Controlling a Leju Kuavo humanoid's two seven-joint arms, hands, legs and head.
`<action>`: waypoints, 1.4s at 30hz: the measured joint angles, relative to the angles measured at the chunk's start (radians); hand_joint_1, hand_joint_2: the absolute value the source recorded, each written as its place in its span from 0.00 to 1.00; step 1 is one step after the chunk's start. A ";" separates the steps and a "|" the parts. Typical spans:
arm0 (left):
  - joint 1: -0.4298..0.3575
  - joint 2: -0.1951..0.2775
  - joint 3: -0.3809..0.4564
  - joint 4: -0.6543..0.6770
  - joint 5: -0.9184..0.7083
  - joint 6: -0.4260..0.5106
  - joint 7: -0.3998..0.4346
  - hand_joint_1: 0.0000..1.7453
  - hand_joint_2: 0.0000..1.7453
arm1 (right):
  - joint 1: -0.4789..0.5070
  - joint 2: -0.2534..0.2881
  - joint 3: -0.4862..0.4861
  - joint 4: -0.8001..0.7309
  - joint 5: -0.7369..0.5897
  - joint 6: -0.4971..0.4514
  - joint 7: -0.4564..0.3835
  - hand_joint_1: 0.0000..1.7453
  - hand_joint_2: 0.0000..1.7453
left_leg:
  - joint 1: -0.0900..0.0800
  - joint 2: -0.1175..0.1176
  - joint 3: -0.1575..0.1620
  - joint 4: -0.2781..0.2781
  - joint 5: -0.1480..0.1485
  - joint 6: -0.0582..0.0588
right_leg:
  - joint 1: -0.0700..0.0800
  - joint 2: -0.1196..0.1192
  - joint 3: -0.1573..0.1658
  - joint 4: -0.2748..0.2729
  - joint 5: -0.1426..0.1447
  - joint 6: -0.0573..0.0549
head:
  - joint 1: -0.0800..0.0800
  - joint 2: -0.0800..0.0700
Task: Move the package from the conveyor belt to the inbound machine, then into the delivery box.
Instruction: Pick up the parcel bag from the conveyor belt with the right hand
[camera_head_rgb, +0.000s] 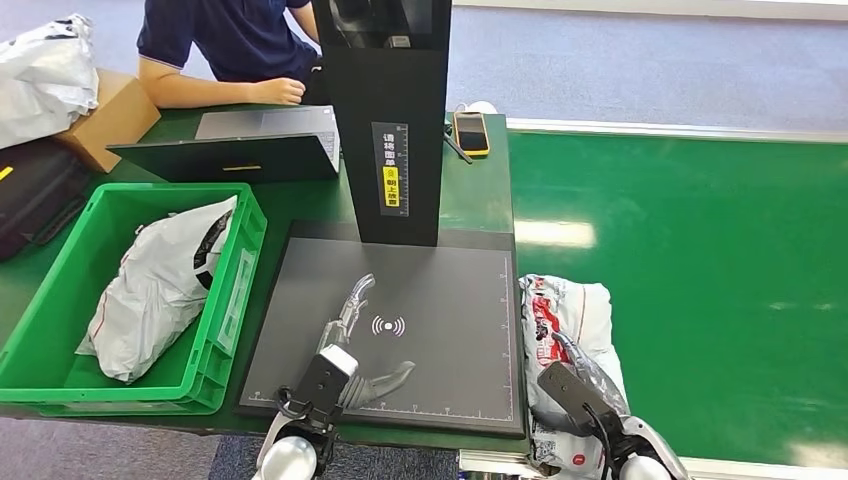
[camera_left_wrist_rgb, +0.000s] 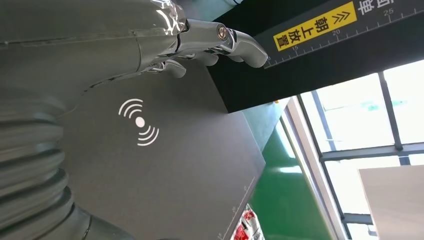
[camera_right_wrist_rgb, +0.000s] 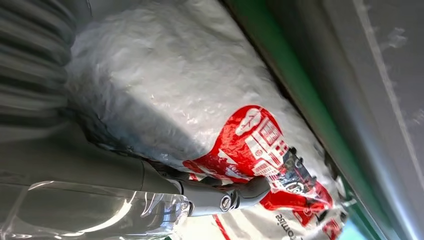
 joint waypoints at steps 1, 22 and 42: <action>-0.002 0.000 -0.002 0.000 0.000 -0.002 0.000 0.00 1.00 | -0.005 -0.011 0.006 0.003 0.007 0.005 0.007 0.00 1.00 | 0.000 0.000 0.000 0.000 0.000 0.000 | 0.000 0.000 0.000 0.000 0.000 0.000 | 0.000 0.000; -0.018 0.000 -0.011 0.004 -0.015 -0.048 0.028 0.00 1.00 | -0.042 -0.231 0.149 -0.047 0.337 0.125 0.219 1.00 1.00 | 0.000 -0.001 0.001 0.003 -0.001 0.001 | 0.000 -0.001 0.003 0.000 0.000 0.001 | 0.000 0.000; -0.012 0.000 -0.010 -0.001 -0.015 -0.048 0.029 0.00 1.00 | 0.006 -0.241 0.088 -0.110 0.335 0.067 0.178 1.00 1.00 | 0.000 -0.001 0.000 0.003 -0.001 0.001 | 0.000 -0.001 0.003 0.000 0.000 0.001 | 0.000 0.000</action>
